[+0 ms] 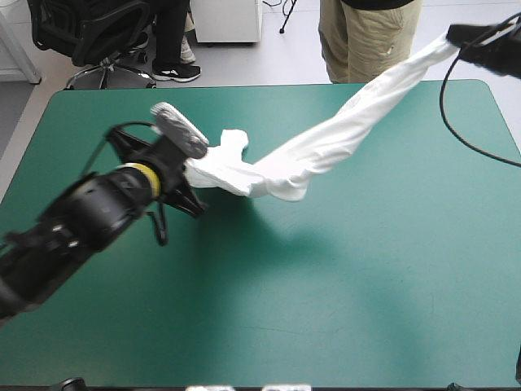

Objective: Fold the cloth

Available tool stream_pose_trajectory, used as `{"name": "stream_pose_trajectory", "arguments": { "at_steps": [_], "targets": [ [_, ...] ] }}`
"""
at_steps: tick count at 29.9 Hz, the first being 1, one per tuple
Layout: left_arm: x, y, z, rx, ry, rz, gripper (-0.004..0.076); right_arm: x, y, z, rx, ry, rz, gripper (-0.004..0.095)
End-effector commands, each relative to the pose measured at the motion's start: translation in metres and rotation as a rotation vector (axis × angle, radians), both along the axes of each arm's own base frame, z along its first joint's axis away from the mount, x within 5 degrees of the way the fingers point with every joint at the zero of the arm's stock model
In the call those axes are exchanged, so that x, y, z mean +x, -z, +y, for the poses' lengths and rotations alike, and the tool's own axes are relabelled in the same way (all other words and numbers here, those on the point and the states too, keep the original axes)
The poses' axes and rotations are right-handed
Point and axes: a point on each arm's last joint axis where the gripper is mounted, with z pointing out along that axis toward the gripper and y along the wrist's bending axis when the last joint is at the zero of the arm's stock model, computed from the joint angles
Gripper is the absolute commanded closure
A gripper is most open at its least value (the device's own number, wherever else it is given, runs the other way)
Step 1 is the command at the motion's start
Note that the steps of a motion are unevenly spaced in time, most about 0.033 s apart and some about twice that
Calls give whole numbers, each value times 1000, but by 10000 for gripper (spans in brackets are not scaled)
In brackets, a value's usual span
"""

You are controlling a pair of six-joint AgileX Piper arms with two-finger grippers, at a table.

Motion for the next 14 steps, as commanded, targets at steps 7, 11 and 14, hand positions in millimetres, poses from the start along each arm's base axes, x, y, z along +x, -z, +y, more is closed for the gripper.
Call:
{"name": "stream_pose_trajectory", "arguments": {
  "at_steps": [7,11,14],
  "targets": [
    [-104,-179,137,-321,-197,-704,733,-91,-107,27,35,-87,-353,921],
    [-130,-213,163,-369,-195,-838,733,-133,-135,46,-34,-83,-487,921],
    [-135,-228,165,-344,-171,-897,733,-169,-150,61,-123,-20,-580,921]
  ]
}}
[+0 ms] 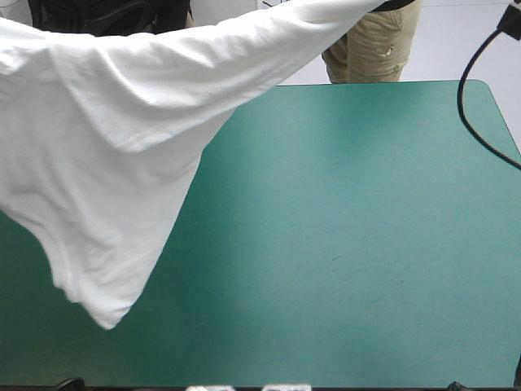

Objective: Fold the cloth

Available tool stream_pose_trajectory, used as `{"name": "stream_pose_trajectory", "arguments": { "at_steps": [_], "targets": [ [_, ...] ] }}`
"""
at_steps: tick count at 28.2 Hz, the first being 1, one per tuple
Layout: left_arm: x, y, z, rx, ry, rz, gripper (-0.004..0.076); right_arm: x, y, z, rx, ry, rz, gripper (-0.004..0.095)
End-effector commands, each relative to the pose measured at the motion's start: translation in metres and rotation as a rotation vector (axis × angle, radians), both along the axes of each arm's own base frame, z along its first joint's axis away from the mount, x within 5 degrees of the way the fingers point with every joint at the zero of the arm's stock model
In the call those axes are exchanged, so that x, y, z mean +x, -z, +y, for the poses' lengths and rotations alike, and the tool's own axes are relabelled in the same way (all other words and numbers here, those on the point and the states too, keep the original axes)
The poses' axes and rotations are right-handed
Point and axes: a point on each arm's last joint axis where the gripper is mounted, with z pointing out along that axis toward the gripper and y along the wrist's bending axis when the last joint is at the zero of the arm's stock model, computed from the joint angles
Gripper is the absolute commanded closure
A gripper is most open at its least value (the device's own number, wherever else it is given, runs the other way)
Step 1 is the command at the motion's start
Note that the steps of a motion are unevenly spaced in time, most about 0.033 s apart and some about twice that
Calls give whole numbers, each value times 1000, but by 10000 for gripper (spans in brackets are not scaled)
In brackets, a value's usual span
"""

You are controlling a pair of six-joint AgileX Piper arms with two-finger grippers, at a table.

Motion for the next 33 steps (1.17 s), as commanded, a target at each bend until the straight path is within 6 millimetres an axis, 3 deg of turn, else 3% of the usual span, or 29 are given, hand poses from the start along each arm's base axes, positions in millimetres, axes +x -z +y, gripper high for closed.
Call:
{"name": "stream_pose_trajectory", "arguments": {
  "at_steps": [1,3,8,11,15,21,25,30,32,33],
  "targets": [
    [-2,-22,-3,75,-5,-129,733,-54,-27,19,-32,94,-180,921],
    [0,-28,-5,98,-17,-162,733,-76,-32,26,-69,169,-219,921],
    [10,-32,-18,100,-6,-181,733,-105,-32,36,-139,263,-234,921],
    [27,-24,-33,126,-10,-86,733,-104,-30,32,-139,311,-201,921],
    [60,-1,-60,174,-40,120,733,-87,-23,24,-126,313,-124,921],
    [129,46,-127,276,-86,281,733,-29,8,-3,-113,289,103,921],
    [192,86,-160,229,15,297,732,21,38,-29,-77,305,229,921],
    [278,139,-168,61,164,373,732,88,80,-66,3,362,360,921],
    [337,184,-171,-22,229,393,732,143,117,-91,57,377,444,921],
    [346,194,-172,-31,233,404,732,154,125,-96,59,379,458,921]
  ]
}}
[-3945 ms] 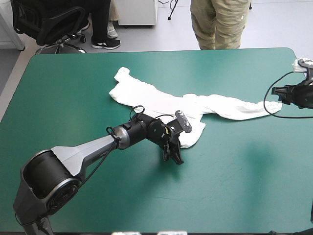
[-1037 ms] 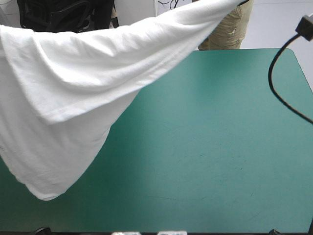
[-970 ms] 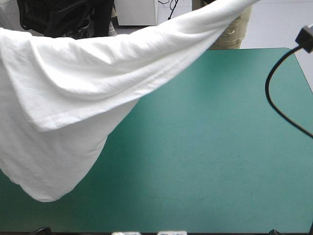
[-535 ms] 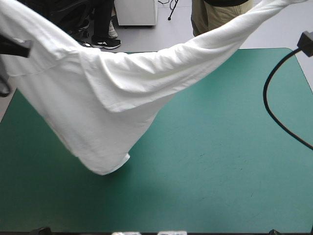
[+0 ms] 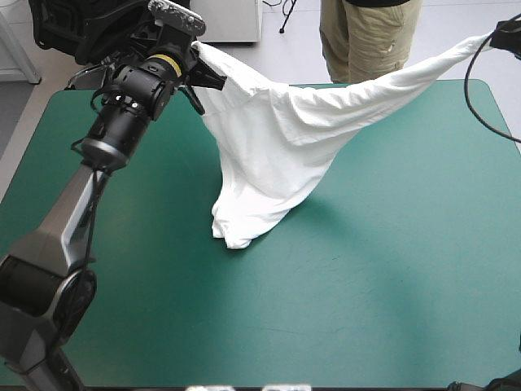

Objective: Fold the cloth

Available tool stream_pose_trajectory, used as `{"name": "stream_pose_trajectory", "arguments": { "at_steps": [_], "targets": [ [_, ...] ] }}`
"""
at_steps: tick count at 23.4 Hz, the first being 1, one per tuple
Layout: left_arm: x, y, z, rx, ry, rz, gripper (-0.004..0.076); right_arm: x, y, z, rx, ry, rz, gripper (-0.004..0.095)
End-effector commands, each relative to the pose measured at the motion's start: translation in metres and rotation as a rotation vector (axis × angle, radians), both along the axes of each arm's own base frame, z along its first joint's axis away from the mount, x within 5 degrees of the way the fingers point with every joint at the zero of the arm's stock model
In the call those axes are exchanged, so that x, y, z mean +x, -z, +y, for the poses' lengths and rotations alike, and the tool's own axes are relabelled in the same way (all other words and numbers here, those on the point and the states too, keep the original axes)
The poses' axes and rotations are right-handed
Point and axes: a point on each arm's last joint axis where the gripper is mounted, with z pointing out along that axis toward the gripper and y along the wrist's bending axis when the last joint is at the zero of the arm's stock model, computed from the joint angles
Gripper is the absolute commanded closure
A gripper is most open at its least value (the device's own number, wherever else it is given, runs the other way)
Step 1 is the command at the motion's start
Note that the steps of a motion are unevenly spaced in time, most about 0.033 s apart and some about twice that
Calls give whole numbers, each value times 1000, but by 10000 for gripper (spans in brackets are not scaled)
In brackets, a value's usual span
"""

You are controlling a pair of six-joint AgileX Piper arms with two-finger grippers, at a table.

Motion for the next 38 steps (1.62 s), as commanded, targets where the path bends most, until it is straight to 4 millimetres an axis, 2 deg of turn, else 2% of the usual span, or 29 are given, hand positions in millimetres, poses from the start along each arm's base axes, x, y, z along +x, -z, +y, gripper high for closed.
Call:
{"name": "stream_pose_trajectory", "arguments": {
  "at_steps": [1,2,4,5,6,7,9,10,11,12,15,19,23,25,27,29,31,32,33,34,36,38],
  "targets": [
    [33,15,-4,-110,48,-95,732,44,24,-17,30,37,-33,921],
    [40,26,-7,-104,49,-79,732,56,36,-20,34,32,-8,921],
    [65,69,-17,-96,53,-1,729,87,70,-24,42,14,62,921],
    [73,89,-22,-127,54,49,700,100,86,-27,55,16,91,920],
    [80,106,-26,-144,53,90,650,112,101,-30,62,23,113,913],
    [87,126,-29,-152,51,143,515,124,118,-34,58,34,141,863],
    [90,142,-30,-139,42,195,262,136,138,-40,61,50,175,659],
    [90,144,-30,-126,37,210,170,139,144,-43,57,61,185,534],
    [88,144,-29,-115,31,234,133,140,146,-44,58,64,186,424],
    [86,141,-27,-102,22,260,143,140,146,-43,64,61,184,354],
    [76,123,-22,-74,20,278,183,134,136,-38,77,25,176,353],
    [49,78,-11,-11,39,262,226,117,112,-27,72,-32,164,418],
    [8,30,5,17,36,269,234,88,79,-13,39,-80,134,463],
    [-9,15,11,3,36,272,234,74,63,-6,28,-96,117,465],
    [-34,6,18,-30,46,286,234,46,35,8,17,-140,75,465],
    [-48,11,21,-50,58,325,234,26,22,19,18,-176,81,466],
    [-61,28,23,-54,72,396,235,9,12,26,31,-171,100,465],
    [-75,52,24,-57,90,477,235,-4,5,31,19,-158,92,465],
    [-80,63,23,-68,110,506,235,-10,1,35,14,-160,82,465],
    [-91,89,21,-96,152,560,236,-17,-4,40,6,-168,65,465],
    [-99,110,18,-123,187,606,236,-20,-7,44,12,-174,60,465],
    [-110,138,5,-157,266,675,240,-20,-8,50,22,-190,62,467]
  ]
}}
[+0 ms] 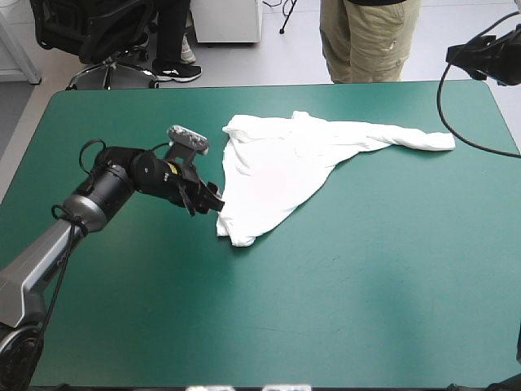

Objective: Fold the cloth

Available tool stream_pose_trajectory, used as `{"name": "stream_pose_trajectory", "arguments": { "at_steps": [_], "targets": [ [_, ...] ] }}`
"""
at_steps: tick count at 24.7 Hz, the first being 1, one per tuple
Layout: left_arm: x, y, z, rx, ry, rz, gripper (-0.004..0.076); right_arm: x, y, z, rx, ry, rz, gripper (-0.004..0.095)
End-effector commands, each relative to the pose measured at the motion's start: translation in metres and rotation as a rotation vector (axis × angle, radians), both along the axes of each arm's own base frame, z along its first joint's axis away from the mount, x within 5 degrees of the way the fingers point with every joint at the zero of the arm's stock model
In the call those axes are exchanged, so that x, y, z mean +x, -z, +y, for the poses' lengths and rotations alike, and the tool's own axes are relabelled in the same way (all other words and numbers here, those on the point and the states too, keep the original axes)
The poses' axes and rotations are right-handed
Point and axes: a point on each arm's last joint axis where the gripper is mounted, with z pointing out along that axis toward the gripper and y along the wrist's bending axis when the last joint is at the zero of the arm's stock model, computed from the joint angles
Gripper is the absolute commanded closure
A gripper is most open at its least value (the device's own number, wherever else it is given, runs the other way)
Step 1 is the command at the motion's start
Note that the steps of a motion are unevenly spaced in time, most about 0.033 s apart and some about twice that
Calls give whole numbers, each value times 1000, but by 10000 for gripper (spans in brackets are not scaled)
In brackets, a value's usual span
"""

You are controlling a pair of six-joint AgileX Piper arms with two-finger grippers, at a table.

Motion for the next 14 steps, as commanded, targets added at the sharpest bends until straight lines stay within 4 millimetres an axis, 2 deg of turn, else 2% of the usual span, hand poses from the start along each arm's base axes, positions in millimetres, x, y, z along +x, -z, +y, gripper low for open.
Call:
{"name": "stream_pose_trajectory", "arguments": {
  "at_steps": [1,2,4,6,12,14],
  "targets": [
    [-17,4,-18,-124,73,-34,244,-16,-17,17,18,-44,-57,467],
    [-23,16,-29,-125,122,-17,245,-15,-17,22,21,-61,-53,467],
    [-28,28,-46,-116,165,-34,251,-13,-15,31,13,-86,-47,467],
    [-24,41,-58,-85,195,-44,251,-12,-14,36,-1,-98,-43,467],
    [-15,84,-67,-24,201,79,253,-11,-11,35,-49,-70,-22,467],
    [-12,97,-69,-4,207,114,299,-10,-9,33,-71,-46,-10,467]
  ]
}}
